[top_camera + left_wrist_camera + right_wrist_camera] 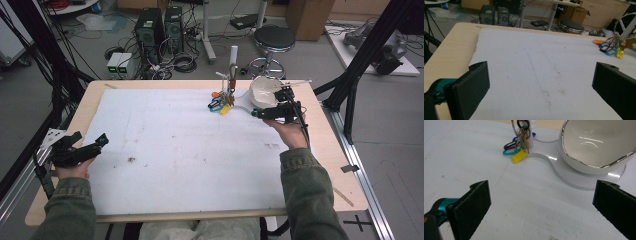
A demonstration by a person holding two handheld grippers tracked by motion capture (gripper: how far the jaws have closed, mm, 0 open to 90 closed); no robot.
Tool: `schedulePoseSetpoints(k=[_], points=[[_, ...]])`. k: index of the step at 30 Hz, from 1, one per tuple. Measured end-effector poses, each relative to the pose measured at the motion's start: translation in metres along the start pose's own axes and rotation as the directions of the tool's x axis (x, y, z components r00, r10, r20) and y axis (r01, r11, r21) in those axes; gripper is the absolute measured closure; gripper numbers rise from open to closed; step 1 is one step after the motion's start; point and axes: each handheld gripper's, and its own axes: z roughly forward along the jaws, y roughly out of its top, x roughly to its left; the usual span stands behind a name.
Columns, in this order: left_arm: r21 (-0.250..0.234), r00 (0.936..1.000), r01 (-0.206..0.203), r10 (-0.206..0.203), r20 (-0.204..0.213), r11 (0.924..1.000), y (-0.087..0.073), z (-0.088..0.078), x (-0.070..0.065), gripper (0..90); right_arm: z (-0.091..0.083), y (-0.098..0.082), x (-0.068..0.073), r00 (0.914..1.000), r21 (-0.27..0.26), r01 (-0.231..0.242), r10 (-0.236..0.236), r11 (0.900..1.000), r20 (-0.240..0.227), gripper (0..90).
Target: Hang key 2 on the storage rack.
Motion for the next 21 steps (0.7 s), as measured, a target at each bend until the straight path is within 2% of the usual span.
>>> schedulePoseSetpoints(k=[9,13,15,21], points=[[0.002,1.0,0.0,0.0,-0.001,1.0,0.0,0.0,0.0,1.7,0.001,-0.02,-0.003,0.9999,-0.027,-0.004,0.004,1.0,0.015,0.7],[0.003,1.0,0.001,-0.001,0.002,1.0,-0.001,0.0,-0.001,1.7,0.001,-0.028,-0.004,0.9993,-0.057,-0.003,0.005,0.998,0.038,0.8],[0.004,1.0,0.001,-0.001,0.002,1.0,-0.001,0.0,-0.001,1.7,0.0,-0.034,-0.004,0.9987,-0.089,-0.002,0.006,0.996,0.05,0.8],[0.005,1.0,0.001,-0.001,0.002,1.0,-0.001,0.0,-0.001,1.7,0.0,-0.045,-0.001,0.9986,-0.12,0.003,0.003,0.993,0.052,0.8]])
